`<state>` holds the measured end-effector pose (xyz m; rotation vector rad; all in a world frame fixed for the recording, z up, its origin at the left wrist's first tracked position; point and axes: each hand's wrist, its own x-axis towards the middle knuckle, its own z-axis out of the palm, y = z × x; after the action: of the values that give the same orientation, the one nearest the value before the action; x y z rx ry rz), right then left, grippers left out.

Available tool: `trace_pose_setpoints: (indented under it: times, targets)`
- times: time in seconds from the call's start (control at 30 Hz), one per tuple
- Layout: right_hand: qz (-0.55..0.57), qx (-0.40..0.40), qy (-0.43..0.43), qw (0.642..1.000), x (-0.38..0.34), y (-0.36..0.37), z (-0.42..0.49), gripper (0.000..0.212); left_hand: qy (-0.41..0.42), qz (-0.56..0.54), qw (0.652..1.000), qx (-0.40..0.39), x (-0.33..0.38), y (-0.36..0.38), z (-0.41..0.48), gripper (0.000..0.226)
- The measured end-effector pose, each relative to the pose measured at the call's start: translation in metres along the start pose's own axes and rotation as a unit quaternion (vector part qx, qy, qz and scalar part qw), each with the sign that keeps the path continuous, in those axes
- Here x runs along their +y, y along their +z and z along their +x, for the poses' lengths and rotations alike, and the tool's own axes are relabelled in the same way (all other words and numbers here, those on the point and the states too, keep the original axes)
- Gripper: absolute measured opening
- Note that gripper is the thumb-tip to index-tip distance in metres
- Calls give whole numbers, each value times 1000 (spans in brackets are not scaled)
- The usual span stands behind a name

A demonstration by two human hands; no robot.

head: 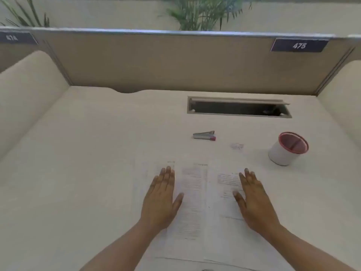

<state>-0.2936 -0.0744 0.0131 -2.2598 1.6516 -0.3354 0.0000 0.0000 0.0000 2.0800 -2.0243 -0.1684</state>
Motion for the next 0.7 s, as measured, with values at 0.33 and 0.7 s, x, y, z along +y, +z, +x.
trace_pose_setpoints:
  times: [0.33,0.7]
  targets:
    - [-78,-39,13,996,14,27,-23,77,-39,-19,998,-44,-19,20,-19,79]
    - [-86,-24,19,996,13,28,-26,72,-74,-70,991,-87,-10,10,-11,92]
